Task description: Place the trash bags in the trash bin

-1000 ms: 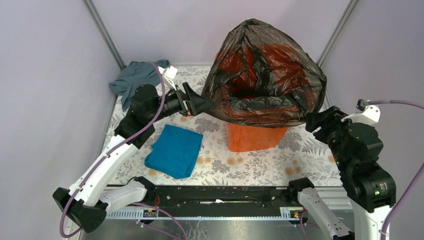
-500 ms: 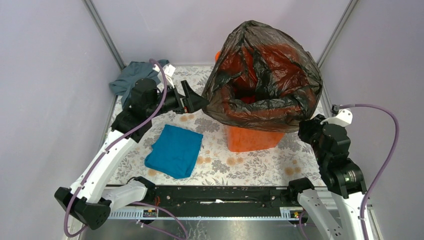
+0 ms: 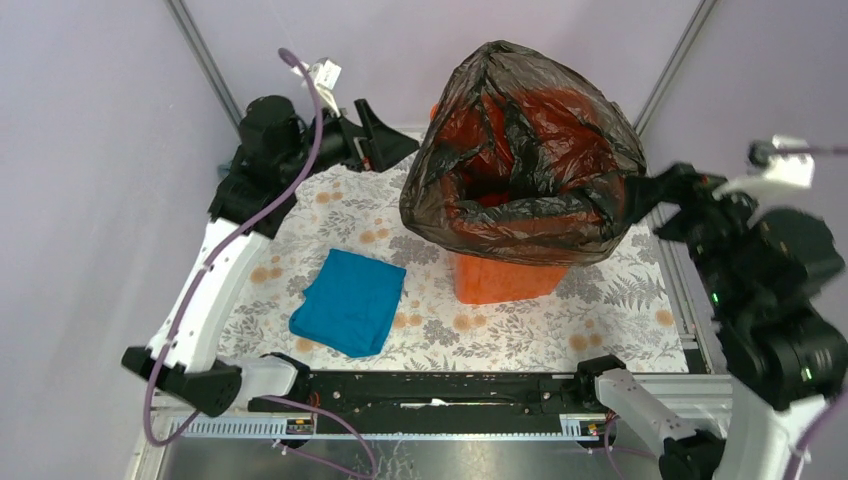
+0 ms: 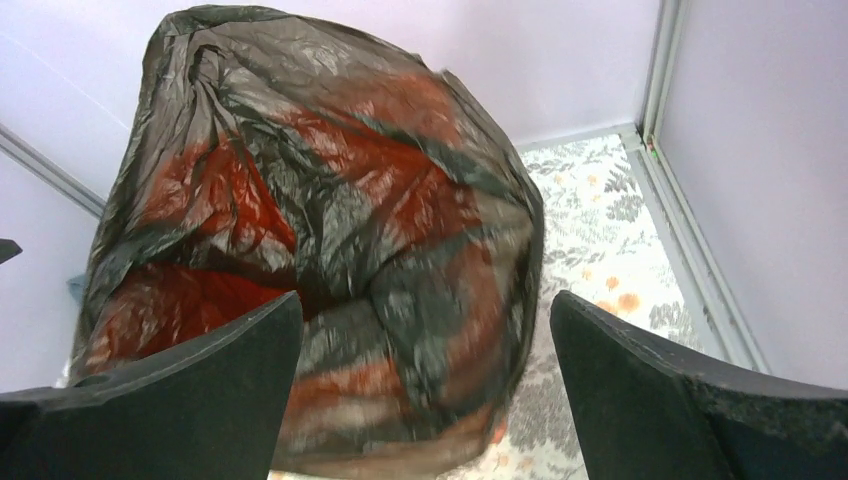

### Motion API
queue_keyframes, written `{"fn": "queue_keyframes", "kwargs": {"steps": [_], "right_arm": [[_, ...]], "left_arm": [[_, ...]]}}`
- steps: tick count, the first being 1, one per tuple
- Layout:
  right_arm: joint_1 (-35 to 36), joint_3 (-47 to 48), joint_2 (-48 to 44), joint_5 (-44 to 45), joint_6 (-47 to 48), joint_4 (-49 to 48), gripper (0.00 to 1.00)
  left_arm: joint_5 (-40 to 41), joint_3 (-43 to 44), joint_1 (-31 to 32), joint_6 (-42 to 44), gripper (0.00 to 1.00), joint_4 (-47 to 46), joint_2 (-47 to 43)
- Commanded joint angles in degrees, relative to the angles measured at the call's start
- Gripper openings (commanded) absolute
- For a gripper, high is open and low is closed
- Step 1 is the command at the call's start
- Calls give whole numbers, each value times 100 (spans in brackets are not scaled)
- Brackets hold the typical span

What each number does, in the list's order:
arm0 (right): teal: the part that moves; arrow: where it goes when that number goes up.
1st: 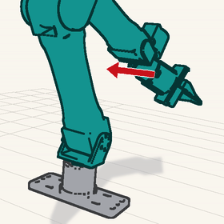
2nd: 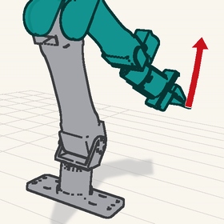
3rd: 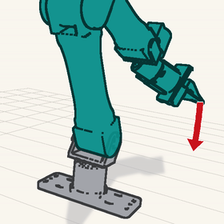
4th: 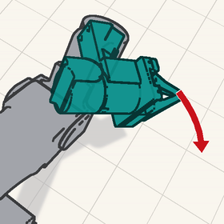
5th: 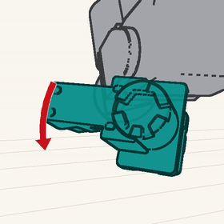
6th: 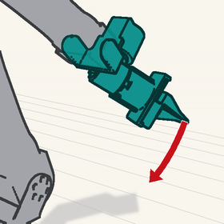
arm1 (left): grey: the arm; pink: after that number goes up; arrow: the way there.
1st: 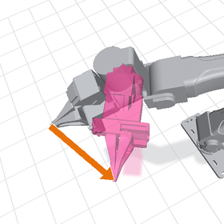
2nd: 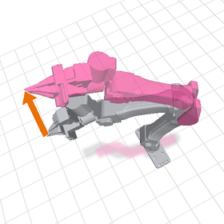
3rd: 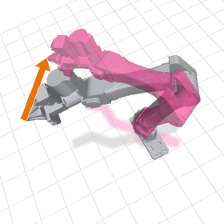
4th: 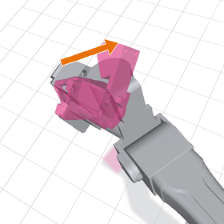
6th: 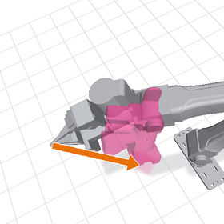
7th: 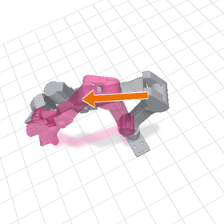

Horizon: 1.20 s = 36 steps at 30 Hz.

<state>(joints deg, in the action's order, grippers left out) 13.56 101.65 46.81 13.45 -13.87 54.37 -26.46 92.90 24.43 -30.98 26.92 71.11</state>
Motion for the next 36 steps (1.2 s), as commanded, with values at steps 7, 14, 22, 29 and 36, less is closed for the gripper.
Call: {"fn": "queue_keyframes", "kwargs": {"steps": [7, 14, 22, 29, 36], "right_arm": [[-3, 1062, 2677, -848, 1731, -1537, 100], [-721, 2413, 3939, -2045, 2245, -1346, 100], [-1165, 2191, 4334, -3629, 2079, -1674, 100], [-1547, 1309, 4178, -4215, 1426, -2890, 76], [-1710, 1152, 4286, -4222, 864, -3484, 48]], "left_arm": [[-1288, 672, -367, -823, 99, -1550, 1324], [-947, 684, -377, -507, 99, -1925, 1602], [-1301, 876, -377, -1106, 85, -2671, 2202], [-1212, 1106, -377, -1162, 72, -2840, 2565], [-1152, 1356, -377, -1323, 47, -3035, 2891]]}}
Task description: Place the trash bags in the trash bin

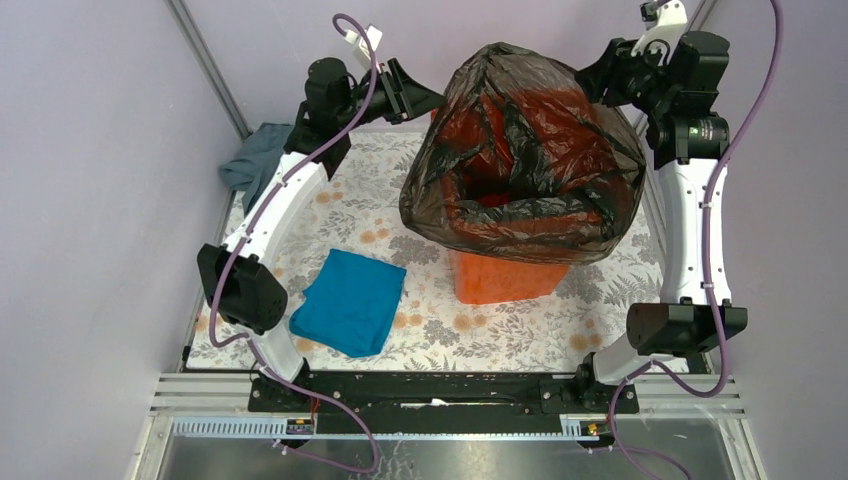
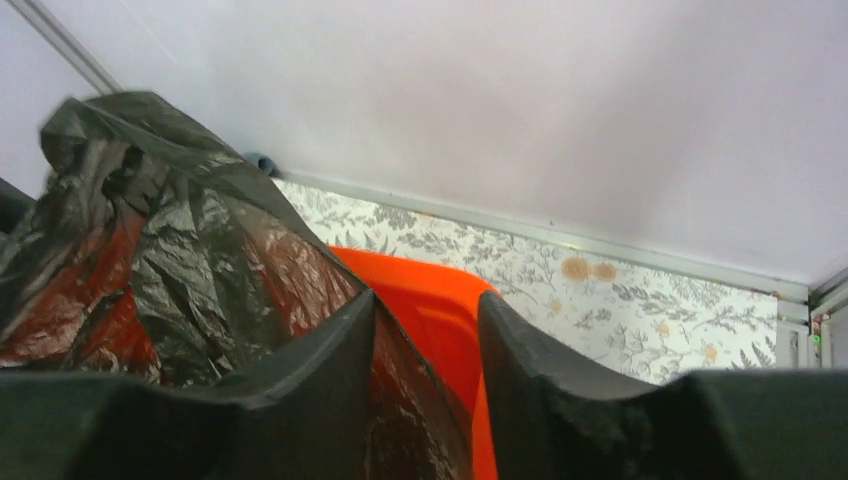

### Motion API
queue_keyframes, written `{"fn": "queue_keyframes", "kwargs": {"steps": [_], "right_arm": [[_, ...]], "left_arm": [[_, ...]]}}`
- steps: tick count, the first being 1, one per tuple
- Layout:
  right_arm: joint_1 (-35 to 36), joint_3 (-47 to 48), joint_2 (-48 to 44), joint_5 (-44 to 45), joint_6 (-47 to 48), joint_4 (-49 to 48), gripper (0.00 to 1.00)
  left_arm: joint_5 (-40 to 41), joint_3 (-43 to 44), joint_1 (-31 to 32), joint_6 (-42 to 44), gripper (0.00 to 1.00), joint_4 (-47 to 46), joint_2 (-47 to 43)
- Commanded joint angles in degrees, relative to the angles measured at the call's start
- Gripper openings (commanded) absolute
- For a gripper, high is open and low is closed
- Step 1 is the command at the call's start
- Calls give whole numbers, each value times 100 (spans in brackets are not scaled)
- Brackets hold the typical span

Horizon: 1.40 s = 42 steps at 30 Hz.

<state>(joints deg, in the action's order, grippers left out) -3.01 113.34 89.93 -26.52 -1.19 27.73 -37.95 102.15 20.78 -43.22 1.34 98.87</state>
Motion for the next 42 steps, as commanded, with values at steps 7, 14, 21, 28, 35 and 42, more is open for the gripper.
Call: {"fn": "queue_keyframes", "kwargs": {"steps": [7, 14, 21, 28, 35, 42], "right_arm": [[-121, -31, 280, -594, -692, -1072, 0], [-194, -161, 279, -605, -774, -1139, 0], [-346, -110, 39, -434, -817, -696, 51], [-550, -684, -681, -1271, -515, -695, 100], [-754, -164, -94, -2189, -301, -196, 100], [-772, -223, 167, -2577, -489, -390, 100]], "left_arm": [[-141, 634, -25, -511, 6, -940, 450], [-160, 499, -140, -774, 0, -1293, 431], [-124, 310, -186, -879, 0, -1378, 252], [-244, 240, -219, -974, 0, -1254, 130], [-519, 112, -254, -1055, 29, -1188, 124], [-1062, -15, -258, -1678, 65, -1936, 324]]}}
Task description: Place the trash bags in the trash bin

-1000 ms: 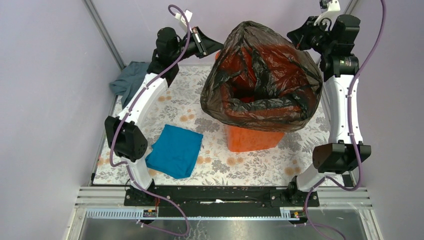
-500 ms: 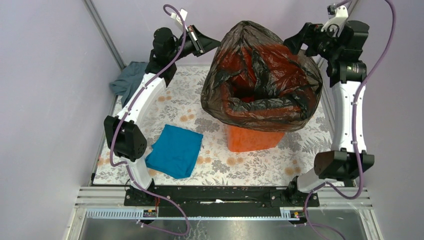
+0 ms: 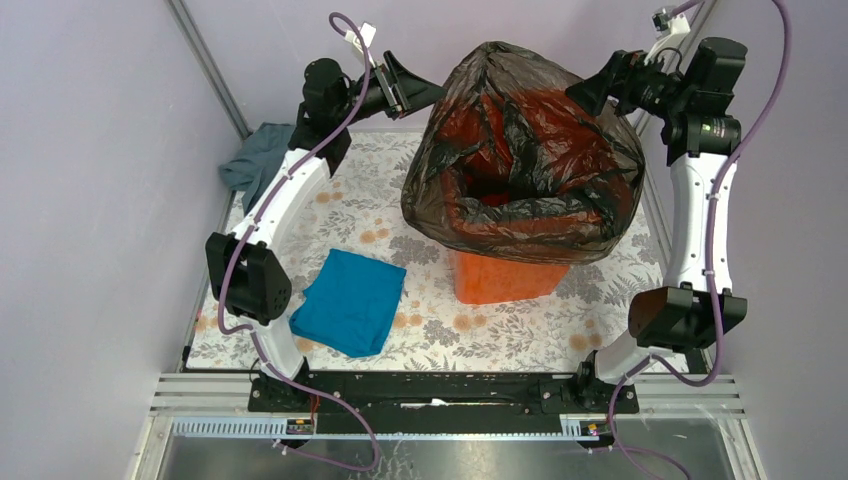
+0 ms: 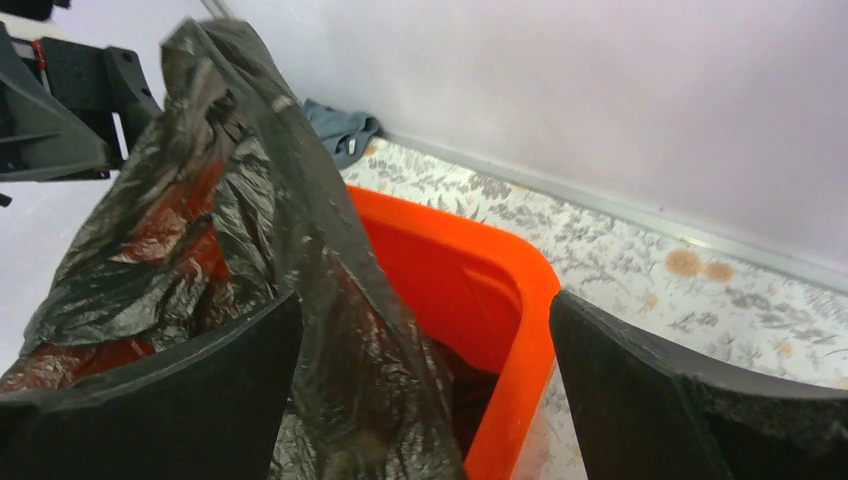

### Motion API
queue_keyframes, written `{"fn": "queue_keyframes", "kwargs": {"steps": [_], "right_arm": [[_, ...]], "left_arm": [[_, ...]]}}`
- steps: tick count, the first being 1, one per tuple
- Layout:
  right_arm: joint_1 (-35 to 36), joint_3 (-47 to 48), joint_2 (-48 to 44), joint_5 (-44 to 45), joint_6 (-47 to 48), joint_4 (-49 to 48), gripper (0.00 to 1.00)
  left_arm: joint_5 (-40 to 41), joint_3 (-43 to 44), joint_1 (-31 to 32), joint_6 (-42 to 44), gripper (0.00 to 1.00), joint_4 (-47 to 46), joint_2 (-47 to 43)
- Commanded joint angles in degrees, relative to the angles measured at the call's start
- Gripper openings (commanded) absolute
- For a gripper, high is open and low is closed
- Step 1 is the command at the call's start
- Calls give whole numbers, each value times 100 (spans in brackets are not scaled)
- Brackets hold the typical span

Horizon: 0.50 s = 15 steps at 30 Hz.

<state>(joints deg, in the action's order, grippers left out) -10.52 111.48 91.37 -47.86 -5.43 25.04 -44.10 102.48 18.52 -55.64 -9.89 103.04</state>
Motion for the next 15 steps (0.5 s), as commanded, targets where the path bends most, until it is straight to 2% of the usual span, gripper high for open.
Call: {"fn": "queue_keyframes", "kwargs": {"steps": [1, 5, 8, 10, 13, 15], "right_arm": [[-20, -83, 21, -456, -88, -196, 100], [-20, -75, 112, -595, -243, -396, 99], [-20, -65, 197, -628, -454, -610, 88], [-20, -86, 225, -558, -590, -747, 76], [-20, -160, 215, -396, -696, -871, 55], [-20, -266, 185, -276, -801, -1009, 30]], "left_arm": [[-454, -59, -31, -469, 66, -850, -70], [-451, -86, -16, -510, 66, -914, -1], [-447, -32, 4, -571, 55, -991, 87], [-442, 62, 11, -623, 36, -1009, 168], [-459, 227, 11, -685, 20, -1057, 299], [-418, 347, 10, -623, 8, -1033, 350]]}}
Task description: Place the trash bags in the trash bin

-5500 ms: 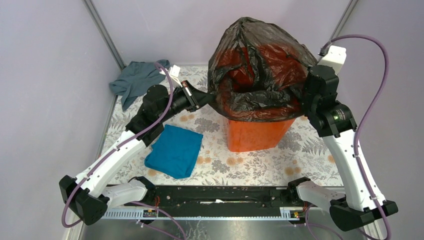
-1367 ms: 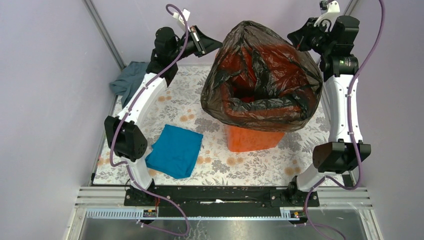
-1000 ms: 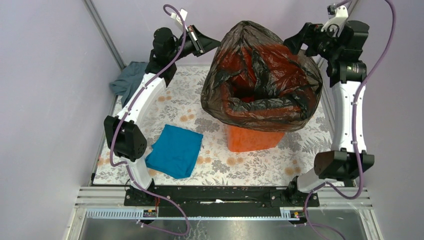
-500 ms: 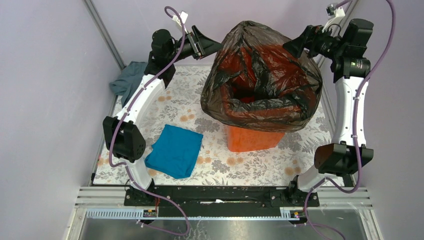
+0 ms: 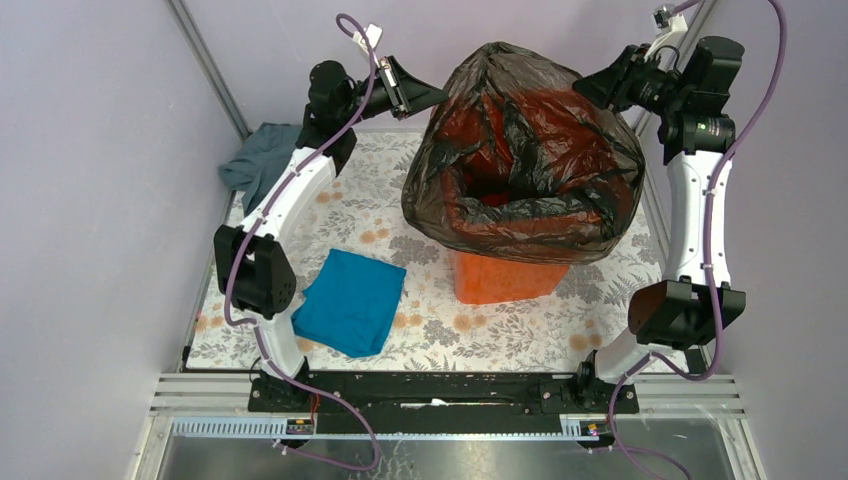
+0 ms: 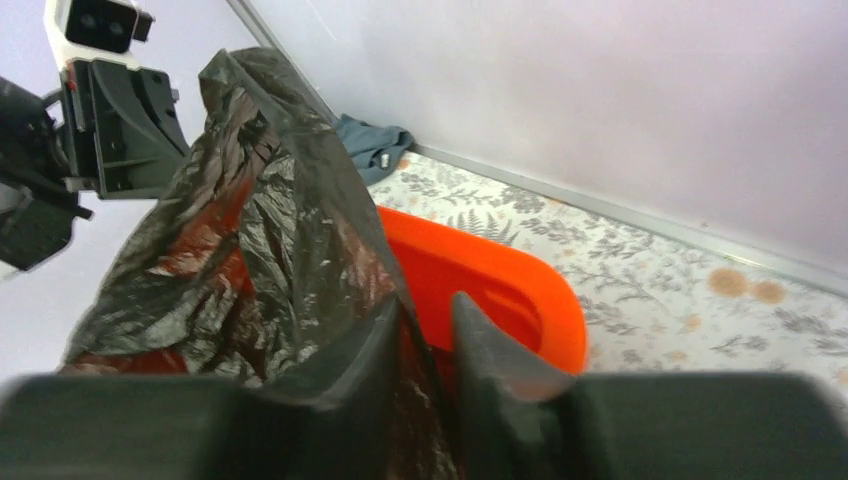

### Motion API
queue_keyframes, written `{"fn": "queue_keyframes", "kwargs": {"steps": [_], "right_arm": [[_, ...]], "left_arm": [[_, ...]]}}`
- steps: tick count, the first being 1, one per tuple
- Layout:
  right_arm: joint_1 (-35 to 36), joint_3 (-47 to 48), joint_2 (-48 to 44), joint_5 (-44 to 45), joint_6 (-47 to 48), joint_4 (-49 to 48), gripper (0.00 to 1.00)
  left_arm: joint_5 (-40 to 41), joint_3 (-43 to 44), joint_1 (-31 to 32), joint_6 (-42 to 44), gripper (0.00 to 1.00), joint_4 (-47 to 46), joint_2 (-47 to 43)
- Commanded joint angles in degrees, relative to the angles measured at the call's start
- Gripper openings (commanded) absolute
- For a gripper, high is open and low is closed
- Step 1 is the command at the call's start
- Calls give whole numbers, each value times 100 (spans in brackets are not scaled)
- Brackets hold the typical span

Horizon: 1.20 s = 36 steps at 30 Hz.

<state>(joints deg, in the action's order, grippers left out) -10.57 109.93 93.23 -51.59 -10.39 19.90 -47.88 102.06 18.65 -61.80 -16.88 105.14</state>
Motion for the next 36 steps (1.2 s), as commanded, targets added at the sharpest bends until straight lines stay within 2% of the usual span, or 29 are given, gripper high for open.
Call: {"fn": "queue_keyframes", "kwargs": {"steps": [1, 3, 7, 11, 17, 22, 30, 33, 36], "right_arm": [[-15, -171, -25, 205, -373, -593, 20], [-15, -266, -36, 340, -506, -757, 10], [-15, -355, 73, 719, -749, -924, 5], [-11, -304, 337, 920, -735, -855, 5], [-41, -283, 668, 1026, -724, -804, 5], [-57, -356, 836, 1001, -739, -772, 10], [-72, -359, 881, 929, -1125, -767, 11], [-304, -387, 840, 1072, -1664, -661, 10], [-842, -916, 716, 651, -2838, -1182, 11]], "left_arm": [[34, 445, -2, 56, 1, -263, 153], [187, 564, -2, 193, 0, -82, 201], [636, 689, -10, 405, 0, 267, 300], [1200, 854, -44, 709, 0, 821, 443], [1366, 798, -99, 580, 0, 894, 809], [1546, 423, -130, 662, 0, 935, 829], [1612, -619, -143, 617, 0, 823, 602], [1449, -1071, -130, 334, 0, 411, 552], [1306, -1300, -123, 165, 0, 217, 525]]}}
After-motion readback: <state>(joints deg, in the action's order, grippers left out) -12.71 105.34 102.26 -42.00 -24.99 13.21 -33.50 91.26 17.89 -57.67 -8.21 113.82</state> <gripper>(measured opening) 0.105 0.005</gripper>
